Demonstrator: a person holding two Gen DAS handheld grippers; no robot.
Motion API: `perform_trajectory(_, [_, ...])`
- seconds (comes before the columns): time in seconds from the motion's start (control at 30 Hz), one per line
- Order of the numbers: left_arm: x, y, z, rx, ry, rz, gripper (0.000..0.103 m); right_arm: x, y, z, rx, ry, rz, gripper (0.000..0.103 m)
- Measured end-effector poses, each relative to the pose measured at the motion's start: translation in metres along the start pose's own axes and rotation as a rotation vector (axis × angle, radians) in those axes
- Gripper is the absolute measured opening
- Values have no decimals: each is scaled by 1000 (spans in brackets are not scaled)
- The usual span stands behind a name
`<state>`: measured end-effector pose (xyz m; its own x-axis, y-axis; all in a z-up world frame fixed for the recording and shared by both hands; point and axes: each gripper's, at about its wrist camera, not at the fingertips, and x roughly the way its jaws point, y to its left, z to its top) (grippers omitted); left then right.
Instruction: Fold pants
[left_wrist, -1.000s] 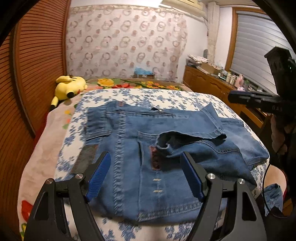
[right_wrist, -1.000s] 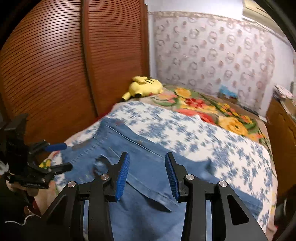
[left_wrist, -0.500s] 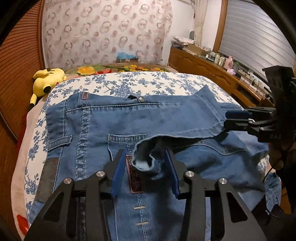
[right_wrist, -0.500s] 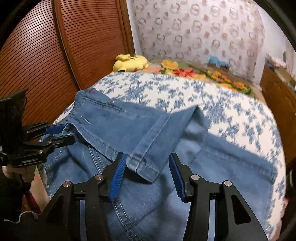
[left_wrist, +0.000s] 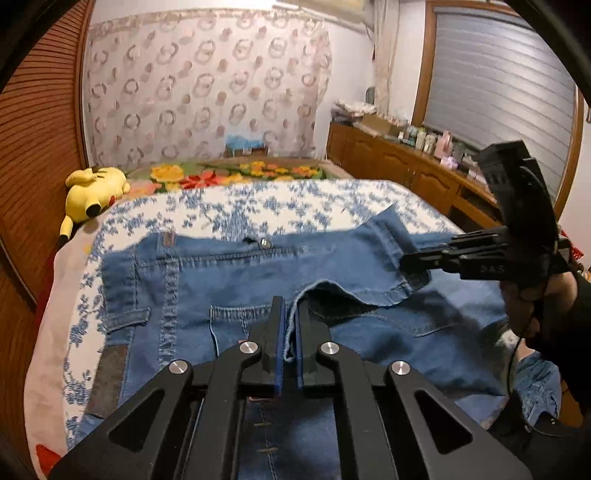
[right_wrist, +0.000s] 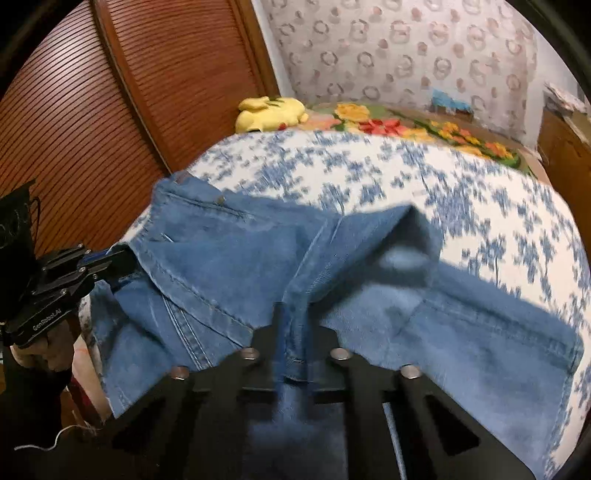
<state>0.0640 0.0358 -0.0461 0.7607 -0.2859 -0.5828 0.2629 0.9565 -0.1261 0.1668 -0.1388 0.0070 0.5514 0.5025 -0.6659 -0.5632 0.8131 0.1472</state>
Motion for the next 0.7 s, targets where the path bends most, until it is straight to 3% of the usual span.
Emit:
perform_trajectory(0.3, [-80, 3, 14, -23, -157, -15, 5, -59, 35, 52, -105, -200, 42, 3])
perform_trajectory(0.7, [-133, 24, 19, -27, -245, 68, 5, -66, 65, 76, -177, -264, 133, 3])
